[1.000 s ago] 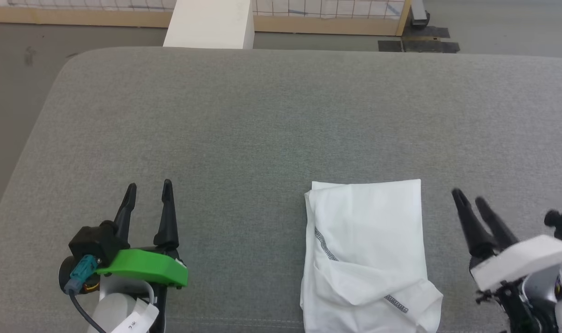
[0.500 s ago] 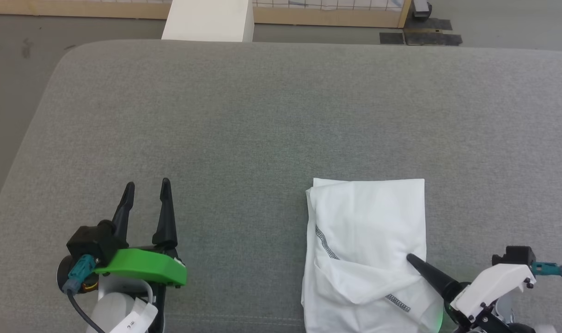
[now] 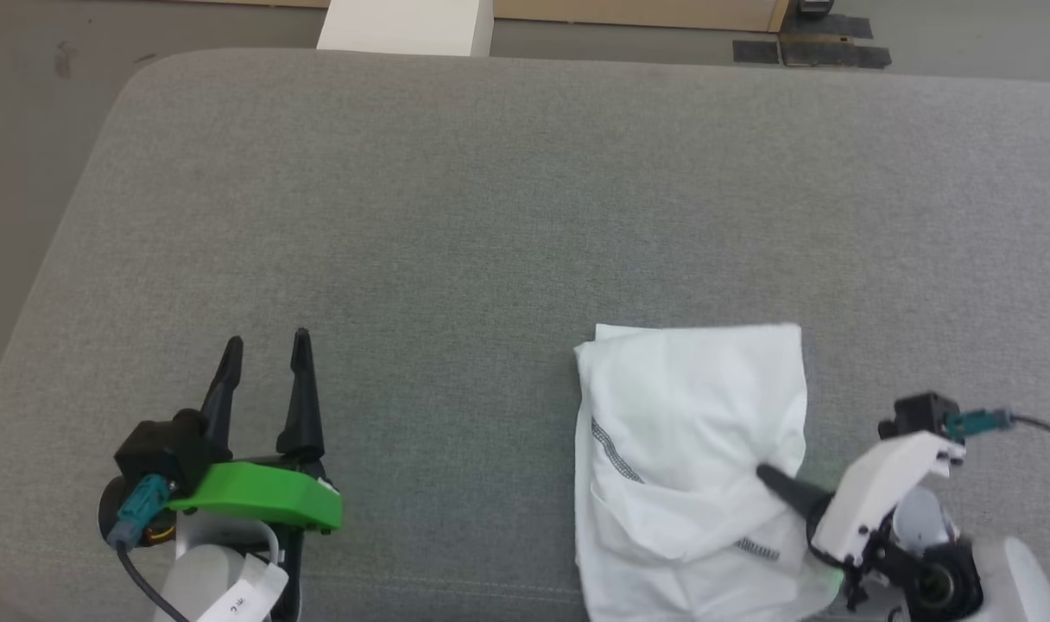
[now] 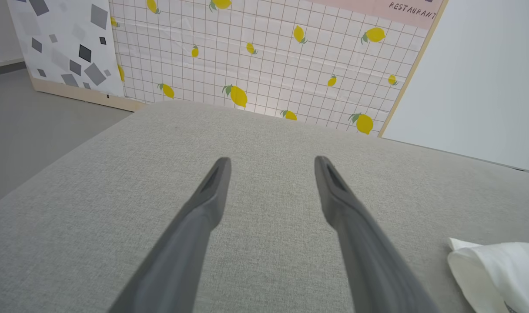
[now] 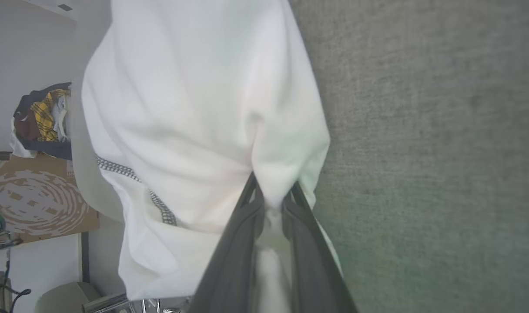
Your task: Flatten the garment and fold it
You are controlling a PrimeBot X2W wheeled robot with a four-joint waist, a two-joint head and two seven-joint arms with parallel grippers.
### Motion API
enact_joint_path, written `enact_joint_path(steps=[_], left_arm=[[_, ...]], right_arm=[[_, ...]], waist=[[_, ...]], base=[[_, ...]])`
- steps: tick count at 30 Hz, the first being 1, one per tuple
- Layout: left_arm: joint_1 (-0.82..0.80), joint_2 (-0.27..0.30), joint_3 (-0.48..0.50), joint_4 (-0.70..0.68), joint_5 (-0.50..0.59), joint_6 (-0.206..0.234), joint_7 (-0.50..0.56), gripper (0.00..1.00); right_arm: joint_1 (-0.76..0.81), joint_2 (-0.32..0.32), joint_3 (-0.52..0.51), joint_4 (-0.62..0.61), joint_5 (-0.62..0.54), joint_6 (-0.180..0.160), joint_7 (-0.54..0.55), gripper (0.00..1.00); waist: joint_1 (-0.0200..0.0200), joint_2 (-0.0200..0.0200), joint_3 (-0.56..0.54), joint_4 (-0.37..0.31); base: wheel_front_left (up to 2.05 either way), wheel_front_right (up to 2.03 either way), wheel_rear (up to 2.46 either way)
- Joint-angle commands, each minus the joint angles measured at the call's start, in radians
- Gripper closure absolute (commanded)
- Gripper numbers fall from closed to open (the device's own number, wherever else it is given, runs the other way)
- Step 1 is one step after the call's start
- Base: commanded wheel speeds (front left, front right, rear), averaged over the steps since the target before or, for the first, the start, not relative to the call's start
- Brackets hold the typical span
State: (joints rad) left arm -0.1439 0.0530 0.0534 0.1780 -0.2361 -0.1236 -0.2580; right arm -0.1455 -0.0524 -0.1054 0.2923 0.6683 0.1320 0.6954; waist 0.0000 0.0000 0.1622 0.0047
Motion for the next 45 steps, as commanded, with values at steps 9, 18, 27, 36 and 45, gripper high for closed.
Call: enact_joint_path(steps=[9, 18, 27, 36, 45], left_arm=[[-0.036, 0.004, 0.016, -0.057, 0.017, -0.007, -0.004, 0.0], [-0.119, 0.051, -0.037, -0.12, 0.049, -0.007, -0.004, 0.0], [-0.188, 0.127, -0.076, -0.169, 0.071, -0.007, 0.028, 0.0], [-0.239, 0.157, -0.105, -0.203, 0.07, -0.007, 0.064, 0.0], [-0.238, 0.171, -0.106, -0.219, 0.067, 0.003, 0.073, 0.0]], right_arm=[[-0.228, -0.036, 0.11, -0.114, -0.325, -0.001, 0.051, 1.0], [-0.467, -0.158, 0.154, 0.027, -0.519, -0.001, -0.027, 1.0], [-0.648, -0.231, 0.074, 0.214, -0.684, -0.001, -0.184, 1.0], [-0.752, -0.249, -0.166, 0.322, -0.858, -0.001, -0.313, 1.0], [-0.794, -0.235, -0.353, 0.367, -0.987, -0.001, -0.385, 1.0]], waist=[[0.0, 0.0, 0.09, -0.121], [0.0, 0.0, 0.219, -0.288], [0.0, 0.0, 0.341, -0.411], [0.0, 0.0, 0.399, -0.388], [0.0, 0.0, 0.416, -0.331]], base=[[0.0, 0.0, 0.0], [0.0, 0.0, 0.0], [0.0, 0.0, 0.0], [0.0, 0.0, 0.0], [0.0, 0.0, 0.0]])
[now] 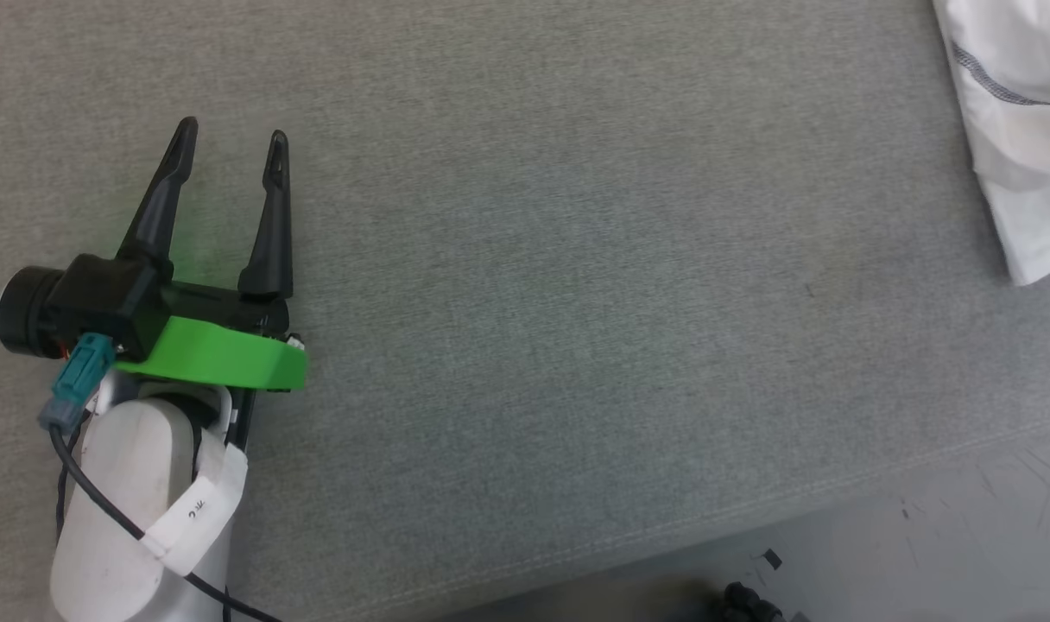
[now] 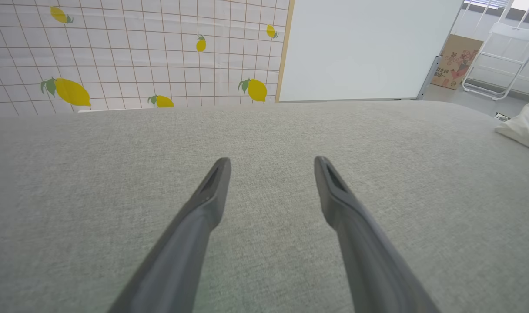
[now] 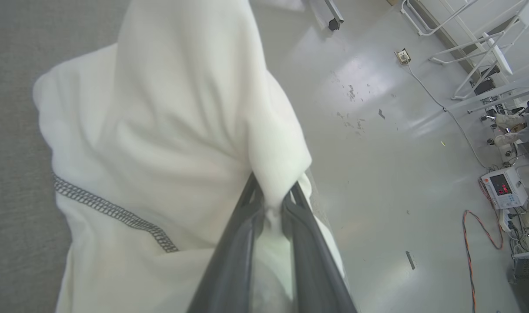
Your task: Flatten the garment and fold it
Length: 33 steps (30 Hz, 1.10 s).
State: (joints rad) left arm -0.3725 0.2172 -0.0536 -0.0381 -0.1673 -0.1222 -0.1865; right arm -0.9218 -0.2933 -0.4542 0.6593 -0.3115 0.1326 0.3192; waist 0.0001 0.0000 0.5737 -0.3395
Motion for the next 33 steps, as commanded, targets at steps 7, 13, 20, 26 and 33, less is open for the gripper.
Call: enact_joint_path(steps=[7, 13, 20, 26, 33], left_arm=[[0.011, -0.004, 0.002, 0.028, -0.016, 0.012, -0.021, 0.0], [0.052, -0.046, -0.005, 0.109, -0.043, 0.017, -0.055, 0.0], [0.121, -0.085, -0.001, 0.184, -0.067, 0.022, -0.072, 0.0], [0.164, -0.112, 0.003, 0.208, -0.076, 0.026, -0.075, 0.0], [0.191, -0.136, 0.005, 0.209, -0.064, 0.03, -0.075, 0.0]], right_arm=[[-0.003, 0.026, -0.106, 0.012, -0.103, -0.002, -0.033, 0.0], [0.056, 0.023, -0.095, 0.021, -0.11, -0.002, -0.137, 0.0], [0.171, 0.037, 0.014, 0.0, 0.048, -0.002, -0.311, 0.0], [0.322, 0.068, 0.145, -0.12, 0.22, -0.002, -0.435, 0.0], [0.546, 0.111, 0.271, -0.33, 0.382, -0.002, -0.497, 0.0]], waist=[[-0.0001, 0.0, -0.056, 0.044], [-0.0001, 0.0, -0.186, 0.082], [-0.0001, 0.0, -0.325, 0.132], [-0.0001, 0.0, -0.417, 0.181], [-0.0001, 0.0, -0.474, 0.249]], base=[[0.0, 0.0, 0.0], [0.0, 0.0, 0.0], [0.0, 0.0, 0.0], [0.0, 0.0, 0.0], [0.0, 0.0, 0.0]])
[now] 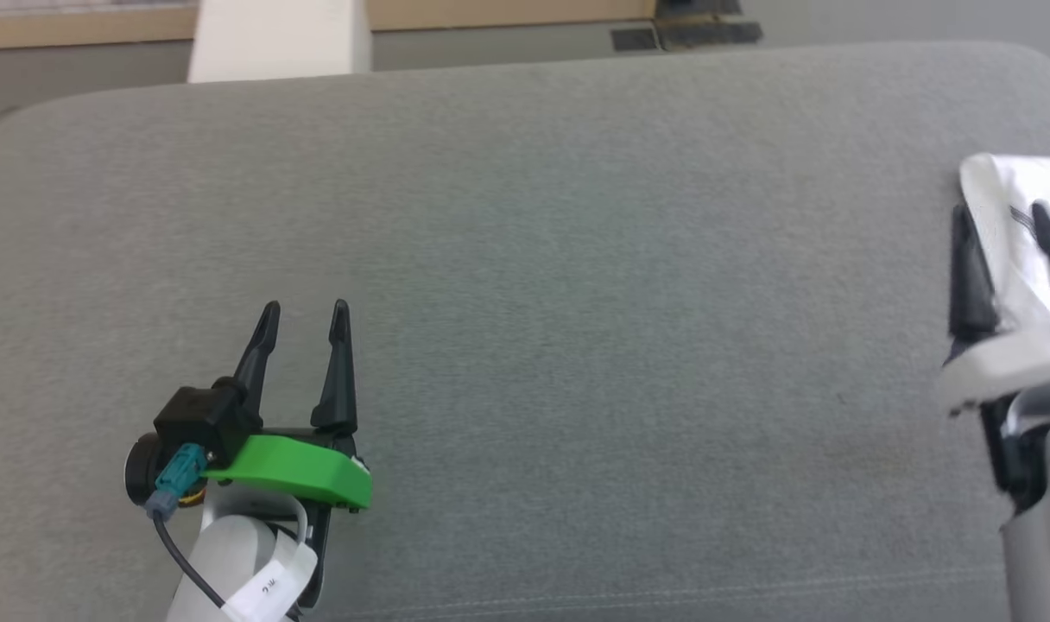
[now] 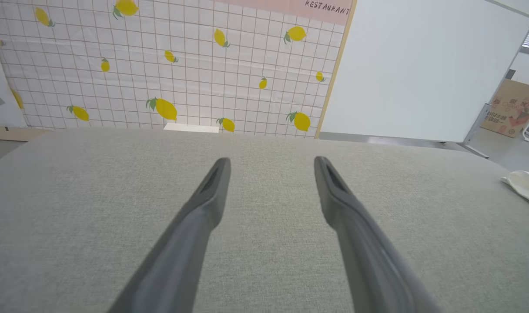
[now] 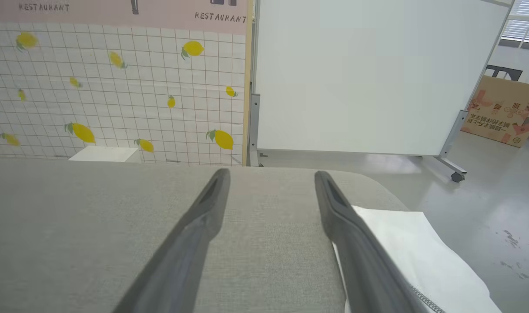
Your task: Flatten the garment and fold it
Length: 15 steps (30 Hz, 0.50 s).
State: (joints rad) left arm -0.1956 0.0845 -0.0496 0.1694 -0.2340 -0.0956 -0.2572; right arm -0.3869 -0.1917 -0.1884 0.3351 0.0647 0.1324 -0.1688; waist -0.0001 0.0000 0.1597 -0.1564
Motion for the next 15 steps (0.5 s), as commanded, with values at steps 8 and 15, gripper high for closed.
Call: enact_joint_path(steps=[8, 15], left_arm=[[0.041, -0.019, -0.004, 0.006, 0.018, -0.001, -0.004, 0.0], [0.077, -0.027, -0.012, 0.015, 0.025, -0.005, -0.004, 0.0]], right_arm=[[0.191, 0.066, 0.061, -0.17, 0.006, -0.002, -0.04, 0.0], [0.287, 0.109, 0.077, -0.225, -0.019, -0.002, -0.059, 0.0]], waist=[[0.0001, 0.0, -0.082, 0.113], [0.0001, 0.0, -0.105, 0.124]], base=[[0.0, 0.0, 0.0], [0.0, 0.0, 0.0]])
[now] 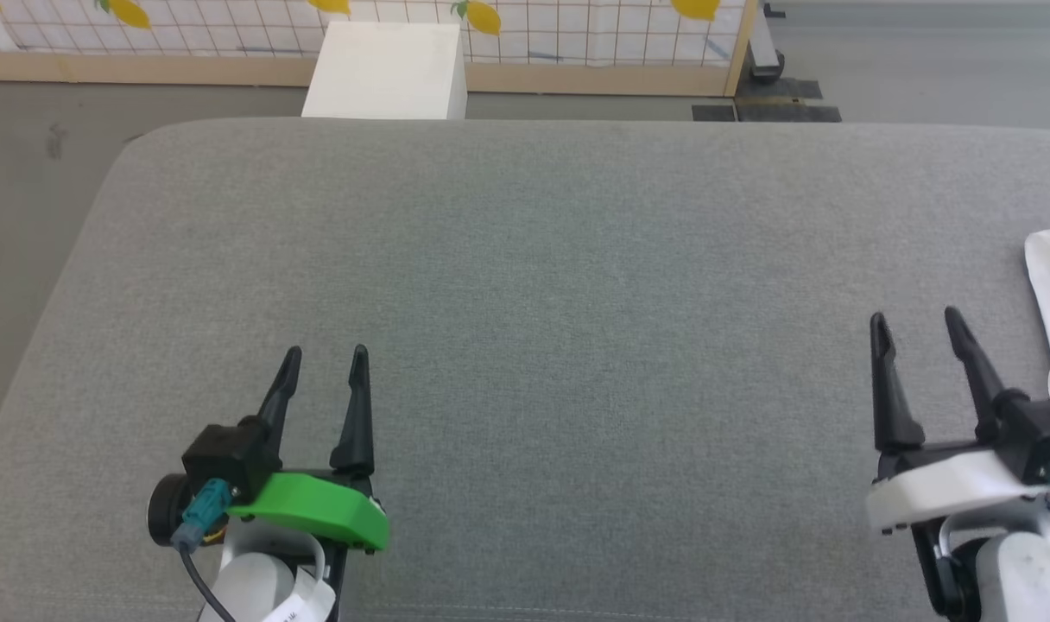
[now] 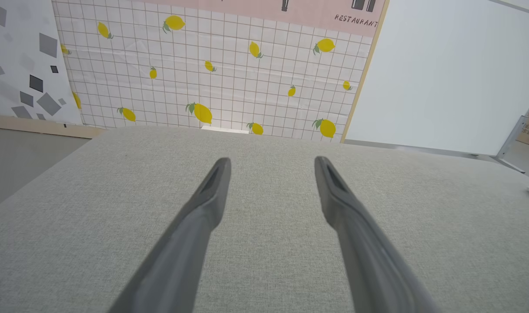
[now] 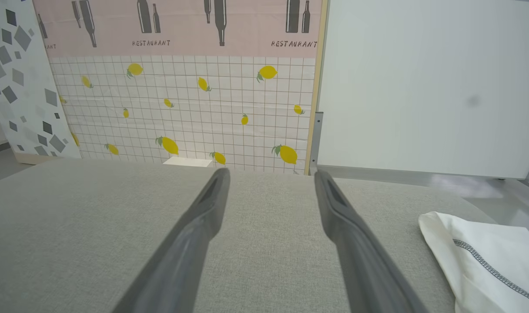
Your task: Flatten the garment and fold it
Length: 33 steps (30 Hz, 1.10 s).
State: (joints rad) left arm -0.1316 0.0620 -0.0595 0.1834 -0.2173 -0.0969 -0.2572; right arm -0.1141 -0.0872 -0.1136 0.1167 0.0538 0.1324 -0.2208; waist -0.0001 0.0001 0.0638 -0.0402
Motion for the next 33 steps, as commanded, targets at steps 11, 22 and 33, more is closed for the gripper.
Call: enact_joint_path(steps=[11, 22, 33], left_arm=[[0.055, -0.01, -0.016, 0.0, 0.005, -0.003, -0.004, 0.0], [0.069, -0.012, -0.029, 0.007, -0.004, 0.002, -0.005, 0.0], [0.065, -0.012, -0.033, 0.019, -0.017, 0.011, -0.005, 0.0]], right_arm=[[0.12, 0.035, 0.002, -0.043, -0.018, -0.002, -0.013, 0.0], [0.156, 0.037, -0.001, -0.036, 0.022, -0.002, -0.021, 0.0], [0.157, 0.037, 0.005, -0.03, 0.033, -0.002, -0.024, 0.0]], waist=[[0.0001, -0.0001, -0.034, 0.011], [0.0001, -0.0001, -0.045, 0.017], [0.0001, -0.0001, -0.044, 0.003]], base=[[0.0, 0.0, 0.0], [0.0, 0.0, 0.0], [0.0, 0.0, 0.0]])
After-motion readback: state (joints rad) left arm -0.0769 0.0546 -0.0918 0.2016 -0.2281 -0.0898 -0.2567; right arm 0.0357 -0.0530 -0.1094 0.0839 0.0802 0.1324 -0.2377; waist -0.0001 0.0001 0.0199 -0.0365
